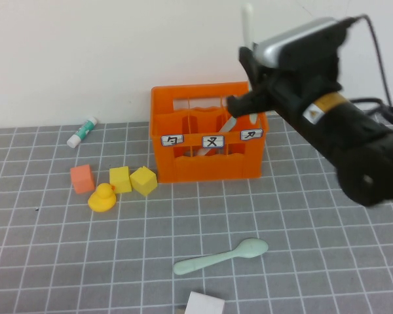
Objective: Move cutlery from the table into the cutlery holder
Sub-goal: Place the knife on the box, then pick up the spoon
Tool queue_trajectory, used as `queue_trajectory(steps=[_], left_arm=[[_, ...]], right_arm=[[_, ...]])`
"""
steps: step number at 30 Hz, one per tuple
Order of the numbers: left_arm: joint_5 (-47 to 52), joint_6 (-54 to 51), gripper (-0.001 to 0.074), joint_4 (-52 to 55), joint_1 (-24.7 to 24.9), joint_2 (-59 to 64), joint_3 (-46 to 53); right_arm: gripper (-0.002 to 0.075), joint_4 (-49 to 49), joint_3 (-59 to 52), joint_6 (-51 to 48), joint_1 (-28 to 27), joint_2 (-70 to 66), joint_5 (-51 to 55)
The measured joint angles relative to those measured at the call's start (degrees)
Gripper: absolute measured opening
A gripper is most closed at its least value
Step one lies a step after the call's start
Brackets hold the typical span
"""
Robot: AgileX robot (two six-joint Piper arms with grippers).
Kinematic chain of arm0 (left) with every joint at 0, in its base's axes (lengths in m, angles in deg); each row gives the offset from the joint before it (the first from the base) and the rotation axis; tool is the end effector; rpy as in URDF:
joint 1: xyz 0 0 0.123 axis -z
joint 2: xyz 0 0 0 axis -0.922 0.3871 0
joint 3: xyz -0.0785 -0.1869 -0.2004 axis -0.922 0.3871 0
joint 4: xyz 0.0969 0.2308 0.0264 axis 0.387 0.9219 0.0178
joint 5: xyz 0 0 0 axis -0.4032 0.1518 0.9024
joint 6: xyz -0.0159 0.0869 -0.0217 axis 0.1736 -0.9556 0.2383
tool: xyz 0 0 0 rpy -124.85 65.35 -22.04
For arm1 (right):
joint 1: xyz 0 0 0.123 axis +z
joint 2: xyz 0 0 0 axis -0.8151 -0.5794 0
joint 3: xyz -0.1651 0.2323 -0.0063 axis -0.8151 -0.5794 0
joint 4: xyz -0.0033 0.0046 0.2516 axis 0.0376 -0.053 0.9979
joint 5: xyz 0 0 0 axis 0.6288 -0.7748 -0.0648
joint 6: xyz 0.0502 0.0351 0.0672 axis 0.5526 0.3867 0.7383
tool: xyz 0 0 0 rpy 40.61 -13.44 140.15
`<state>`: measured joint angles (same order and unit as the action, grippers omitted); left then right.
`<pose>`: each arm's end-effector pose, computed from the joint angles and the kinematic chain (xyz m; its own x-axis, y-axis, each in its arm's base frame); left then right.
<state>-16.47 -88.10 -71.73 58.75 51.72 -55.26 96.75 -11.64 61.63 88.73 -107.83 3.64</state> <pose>0.0531 0.0041 0.1765 -0.2358 -0.1699 -0.9568 -0.1398 0.9803 -0.1396 0.3311 0.2121 0.2855 0.1203 -0.0356 -0.9921 -0.4546 0.8864 -0.0869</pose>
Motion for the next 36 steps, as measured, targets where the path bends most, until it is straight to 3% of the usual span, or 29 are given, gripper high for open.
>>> queue_trajectory(steps=[8, 16, 19, 23, 26, 31, 36], left_arm=[[0.0, 0.1, -0.0003, 0.0, 0.0, 0.0, 0.0], [0.0, 0.1, -0.0003, 0.0, 0.0, 0.0, 0.0], [0.0, 0.1, -0.0003, 0.0, 0.0, 0.0, 0.0], [0.0, 0.1, -0.0003, 0.0, 0.0, 0.0, 0.0], [0.0, 0.1, -0.0003, 0.0, 0.0, 0.0, 0.0], [0.0, 0.1, -0.0003, 0.0, 0.0, 0.0, 0.0], [0.0, -0.01, -0.0003, 0.0, 0.0, 0.0, 0.0]], right_arm=[[0.0059, -0.36, 11.25, -4.84, -2.79, -9.93, 4.08], [0.0073, -0.36, 13.01, -3.87, -3.6, -15.71, 5.06], [0.013, -0.36, 13.14, -3.82, -3.68, -16.85, 4.33], [0.0263, -0.36, 13.14, -3.23, -4.33, -17.22, 6.22], [0.0316, -0.36, 13.14, -2.61, -4.61, -15.27, 12.05], [0.0326, -0.36, 13.14, -3.6, -4.71, -6.22, 27.87], [0.0248, -0.48, 12.14, -4.59, -4.71, 6.13, 43.66]])
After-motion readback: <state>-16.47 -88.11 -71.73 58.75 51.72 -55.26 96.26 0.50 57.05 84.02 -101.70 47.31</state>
